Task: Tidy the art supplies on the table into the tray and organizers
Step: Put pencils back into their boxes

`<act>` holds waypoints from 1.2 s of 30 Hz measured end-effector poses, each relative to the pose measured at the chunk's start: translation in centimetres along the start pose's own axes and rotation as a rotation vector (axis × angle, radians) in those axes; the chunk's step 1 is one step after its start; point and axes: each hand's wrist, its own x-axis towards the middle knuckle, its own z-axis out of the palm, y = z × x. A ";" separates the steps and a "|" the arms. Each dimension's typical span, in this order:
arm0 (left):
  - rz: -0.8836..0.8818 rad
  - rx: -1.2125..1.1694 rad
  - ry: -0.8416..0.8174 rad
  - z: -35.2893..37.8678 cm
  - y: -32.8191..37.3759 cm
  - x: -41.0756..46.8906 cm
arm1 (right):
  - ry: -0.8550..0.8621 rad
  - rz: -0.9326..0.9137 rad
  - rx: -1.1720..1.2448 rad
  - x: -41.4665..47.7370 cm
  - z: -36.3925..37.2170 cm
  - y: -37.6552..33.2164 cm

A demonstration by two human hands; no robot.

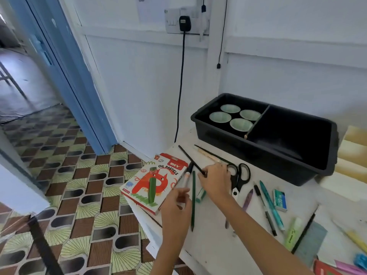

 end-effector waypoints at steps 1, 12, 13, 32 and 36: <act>0.013 0.030 -0.006 0.0 -0.1 -0.2 | 0.011 0.004 -0.035 0.0 0.2 -0.2; 0.142 0.290 0.098 1.0 -1.8 -2.7 | 0.285 0.117 0.498 -1.8 -0.6 1.7; 0.158 0.323 0.107 1.2 -1.9 -2.9 | 0.300 0.131 0.553 -2.2 -1.1 1.9; 0.300 -0.148 0.338 1.2 7.5 -10.9 | 0.799 0.523 1.203 -13.7 -15.8 13.5; 0.418 -0.215 0.197 3.0 10.0 -13.2 | 0.889 0.594 1.302 -17.4 -17.9 16.9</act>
